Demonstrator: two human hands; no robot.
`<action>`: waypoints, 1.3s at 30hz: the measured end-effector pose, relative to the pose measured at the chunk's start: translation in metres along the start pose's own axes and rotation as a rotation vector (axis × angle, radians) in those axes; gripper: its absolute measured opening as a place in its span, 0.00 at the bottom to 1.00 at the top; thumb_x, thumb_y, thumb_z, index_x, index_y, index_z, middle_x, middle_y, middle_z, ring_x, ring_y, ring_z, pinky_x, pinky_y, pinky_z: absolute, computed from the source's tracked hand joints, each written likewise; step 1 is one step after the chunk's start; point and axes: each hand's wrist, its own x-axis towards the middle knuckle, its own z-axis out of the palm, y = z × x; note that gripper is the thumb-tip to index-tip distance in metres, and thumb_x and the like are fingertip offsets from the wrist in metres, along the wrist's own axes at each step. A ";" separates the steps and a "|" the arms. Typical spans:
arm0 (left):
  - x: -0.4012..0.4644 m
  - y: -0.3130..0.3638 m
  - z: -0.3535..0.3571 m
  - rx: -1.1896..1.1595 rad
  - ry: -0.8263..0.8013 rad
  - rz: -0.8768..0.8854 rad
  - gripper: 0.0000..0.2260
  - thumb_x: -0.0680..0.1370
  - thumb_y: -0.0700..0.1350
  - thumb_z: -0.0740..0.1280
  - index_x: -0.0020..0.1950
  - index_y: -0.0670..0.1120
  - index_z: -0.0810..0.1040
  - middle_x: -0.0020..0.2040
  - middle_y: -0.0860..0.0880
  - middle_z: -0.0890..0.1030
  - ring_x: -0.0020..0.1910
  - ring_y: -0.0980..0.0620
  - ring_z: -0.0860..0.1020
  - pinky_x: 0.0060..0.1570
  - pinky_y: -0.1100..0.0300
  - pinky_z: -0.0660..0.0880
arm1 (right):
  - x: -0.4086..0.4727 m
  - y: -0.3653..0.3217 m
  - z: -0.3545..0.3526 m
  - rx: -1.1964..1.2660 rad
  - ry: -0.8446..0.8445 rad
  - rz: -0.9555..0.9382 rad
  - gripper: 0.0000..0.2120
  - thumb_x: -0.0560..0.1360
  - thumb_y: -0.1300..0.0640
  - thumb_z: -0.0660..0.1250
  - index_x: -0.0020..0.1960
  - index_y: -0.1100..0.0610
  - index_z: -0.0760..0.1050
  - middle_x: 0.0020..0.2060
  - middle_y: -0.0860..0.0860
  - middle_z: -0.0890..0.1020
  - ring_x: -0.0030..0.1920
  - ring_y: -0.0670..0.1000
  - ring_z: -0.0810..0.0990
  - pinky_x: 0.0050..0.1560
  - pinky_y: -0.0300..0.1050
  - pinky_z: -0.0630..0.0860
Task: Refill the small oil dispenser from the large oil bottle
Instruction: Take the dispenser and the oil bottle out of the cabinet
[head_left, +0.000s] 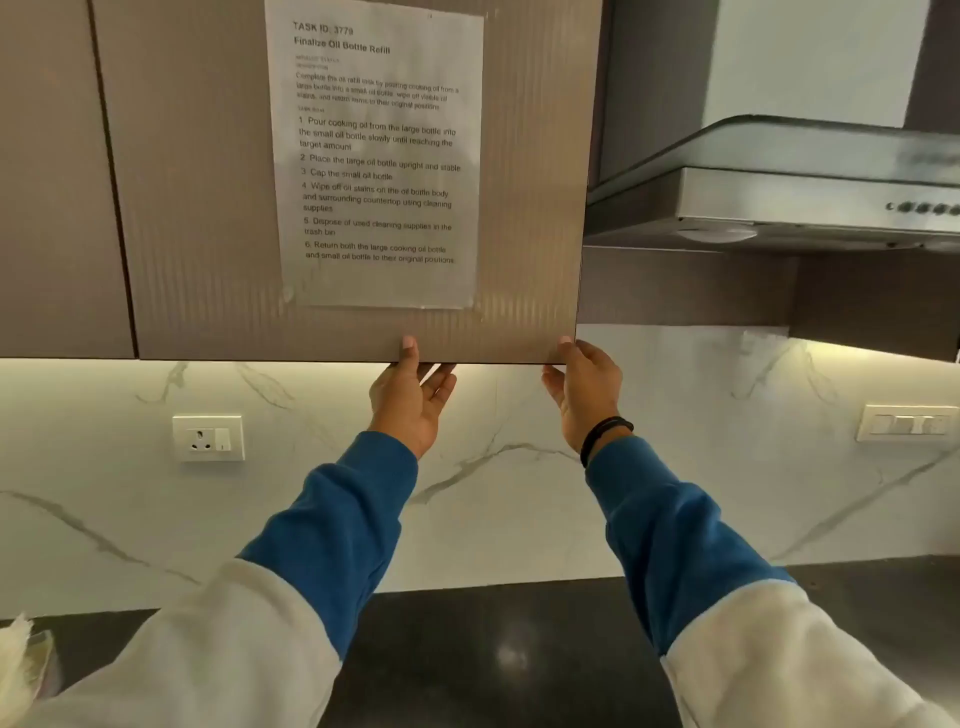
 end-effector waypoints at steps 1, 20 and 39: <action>0.001 -0.001 0.000 -0.014 -0.007 0.004 0.10 0.83 0.51 0.66 0.57 0.45 0.77 0.60 0.41 0.82 0.54 0.43 0.84 0.57 0.50 0.80 | 0.004 -0.003 0.000 -0.015 0.006 -0.009 0.09 0.81 0.58 0.66 0.59 0.60 0.76 0.54 0.54 0.80 0.61 0.58 0.80 0.59 0.47 0.79; -0.033 0.000 -0.007 -0.086 -0.018 0.039 0.11 0.82 0.51 0.66 0.56 0.43 0.78 0.53 0.42 0.83 0.51 0.44 0.83 0.52 0.52 0.81 | -0.040 -0.007 -0.022 -0.034 0.155 -0.295 0.10 0.78 0.55 0.70 0.51 0.63 0.81 0.44 0.53 0.83 0.45 0.52 0.84 0.49 0.50 0.84; -0.154 0.068 -0.047 -0.016 -0.009 0.059 0.12 0.82 0.52 0.66 0.53 0.44 0.80 0.41 0.45 0.86 0.41 0.49 0.85 0.41 0.56 0.81 | -0.178 -0.117 0.016 0.186 -0.765 -0.303 0.16 0.81 0.51 0.55 0.61 0.55 0.76 0.49 0.47 0.86 0.50 0.49 0.84 0.49 0.46 0.81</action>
